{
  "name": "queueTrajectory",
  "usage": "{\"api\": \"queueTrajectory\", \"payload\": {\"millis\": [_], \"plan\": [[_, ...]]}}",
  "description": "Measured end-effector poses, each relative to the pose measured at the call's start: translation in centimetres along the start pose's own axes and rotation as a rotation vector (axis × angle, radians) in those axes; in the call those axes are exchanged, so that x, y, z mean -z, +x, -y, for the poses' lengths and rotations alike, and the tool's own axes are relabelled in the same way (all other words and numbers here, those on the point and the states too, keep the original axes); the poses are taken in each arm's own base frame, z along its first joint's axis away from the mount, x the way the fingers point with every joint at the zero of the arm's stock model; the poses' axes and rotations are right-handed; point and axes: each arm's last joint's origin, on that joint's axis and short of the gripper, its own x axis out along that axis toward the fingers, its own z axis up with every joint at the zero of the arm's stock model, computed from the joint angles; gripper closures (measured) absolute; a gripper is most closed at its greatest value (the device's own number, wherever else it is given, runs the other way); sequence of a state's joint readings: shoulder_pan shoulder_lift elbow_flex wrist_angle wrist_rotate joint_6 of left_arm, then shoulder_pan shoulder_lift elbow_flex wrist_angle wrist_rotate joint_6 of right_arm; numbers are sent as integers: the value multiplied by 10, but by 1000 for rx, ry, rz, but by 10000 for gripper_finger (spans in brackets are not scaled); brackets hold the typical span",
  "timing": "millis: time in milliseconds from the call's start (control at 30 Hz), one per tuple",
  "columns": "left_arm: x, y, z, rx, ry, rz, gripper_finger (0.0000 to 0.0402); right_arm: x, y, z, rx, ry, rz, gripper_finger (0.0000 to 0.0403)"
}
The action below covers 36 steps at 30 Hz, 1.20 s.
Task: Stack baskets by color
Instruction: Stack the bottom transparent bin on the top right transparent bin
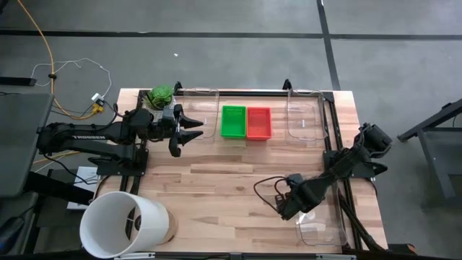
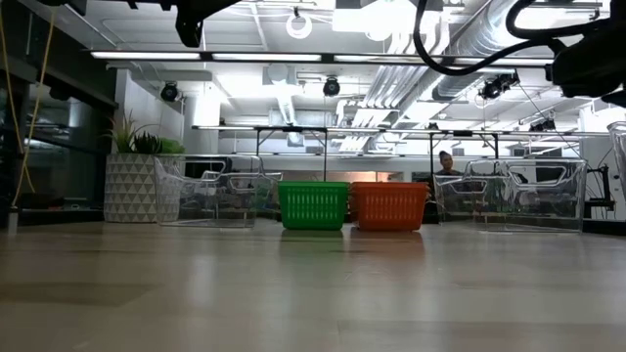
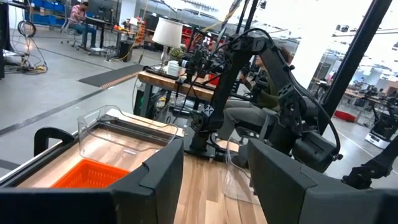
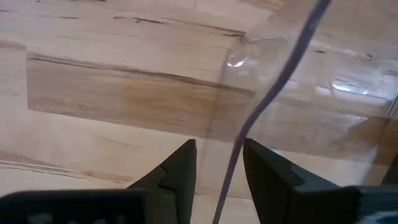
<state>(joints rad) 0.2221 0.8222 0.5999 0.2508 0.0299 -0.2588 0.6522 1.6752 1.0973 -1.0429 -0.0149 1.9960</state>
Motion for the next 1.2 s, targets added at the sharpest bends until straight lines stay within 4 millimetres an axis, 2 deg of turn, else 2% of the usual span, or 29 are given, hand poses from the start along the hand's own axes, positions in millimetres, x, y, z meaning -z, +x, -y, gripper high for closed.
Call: {"api": "queueTrajectory", "payload": {"millis": [100,200,367,467,633,733,933,1033,1200], "plan": [[0,0,0,0,0,0,236,0,0,0,8,-32,-11,323],[0,0,0,0,0,0,236,1,-3,-1,9,-87,-25,384],[0,0,0,0,0,0,236,-5,-25,-8,-81,-191,-21,397],[0,0,0,0,0,-1,236,-17,-50,-12,-210,-268,30,400],[0,0,0,0,0,0,236,-49,-111,-8,-566,-366,172,402],[0,0,0,0,0,0,236,-73,-145,9,-726,-352,295,402],[0,0,0,0,0,0,236,-115,-193,48,-943,-255,561,403],[0,0,0,0,-1,0,236,-133,-215,64,-957,-227,674,403],[0,0,0,0,-1,0,236,-162,-261,86,-816,-212,867,403]]}}
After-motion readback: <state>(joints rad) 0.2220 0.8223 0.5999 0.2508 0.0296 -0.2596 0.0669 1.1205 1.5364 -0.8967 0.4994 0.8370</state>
